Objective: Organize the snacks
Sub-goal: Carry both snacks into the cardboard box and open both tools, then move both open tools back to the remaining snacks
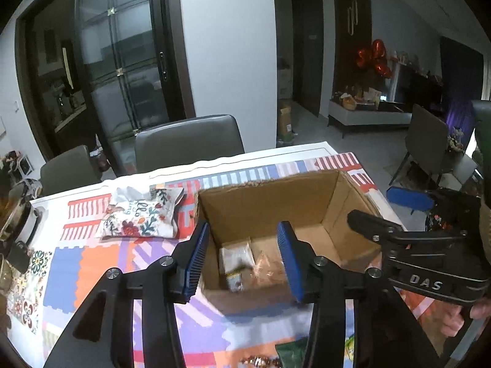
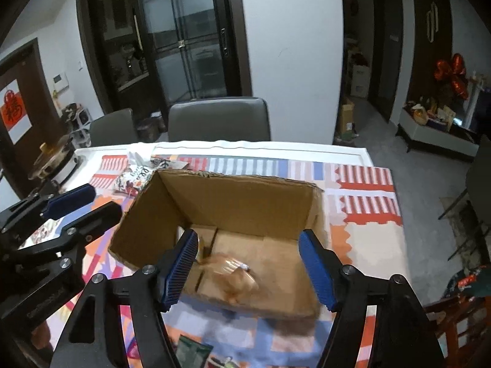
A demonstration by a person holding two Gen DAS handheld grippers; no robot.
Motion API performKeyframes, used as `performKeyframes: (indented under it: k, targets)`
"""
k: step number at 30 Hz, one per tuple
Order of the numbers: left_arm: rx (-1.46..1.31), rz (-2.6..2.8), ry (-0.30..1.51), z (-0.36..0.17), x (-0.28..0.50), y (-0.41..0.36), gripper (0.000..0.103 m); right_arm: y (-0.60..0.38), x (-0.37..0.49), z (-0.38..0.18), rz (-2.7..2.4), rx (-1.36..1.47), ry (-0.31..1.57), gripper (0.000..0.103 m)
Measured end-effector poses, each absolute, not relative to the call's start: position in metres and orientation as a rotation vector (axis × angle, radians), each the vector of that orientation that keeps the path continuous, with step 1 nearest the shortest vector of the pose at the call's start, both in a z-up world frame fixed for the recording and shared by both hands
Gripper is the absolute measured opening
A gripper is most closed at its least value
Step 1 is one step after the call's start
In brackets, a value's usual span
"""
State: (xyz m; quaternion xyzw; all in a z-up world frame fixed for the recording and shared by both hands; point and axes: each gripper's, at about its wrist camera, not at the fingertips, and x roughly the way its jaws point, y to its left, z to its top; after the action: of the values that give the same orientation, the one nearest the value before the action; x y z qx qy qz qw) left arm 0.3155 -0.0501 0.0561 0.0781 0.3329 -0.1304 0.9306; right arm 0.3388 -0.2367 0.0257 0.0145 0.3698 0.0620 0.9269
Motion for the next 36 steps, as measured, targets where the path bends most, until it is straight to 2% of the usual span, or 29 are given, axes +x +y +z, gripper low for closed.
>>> performKeyframes:
  k: [13,27,36]
  targets:
    - [0.121,-0.339,0.642,0.046,0.24,-0.045,0.046,-0.233,0.262,0.017,0.169,0.018,0.703,0.069]
    - [0.137,-0.426,0.7,-0.001,0.188,-0.059,0.046,-0.238,0.211,-0.026,0.192,-0.004,0.781,0.068]
    - [0.141,-0.454,0.787,-0.041,0.18,-0.066,0.046,-0.24,0.206,-0.073,0.194,0.003,0.899,0.059]
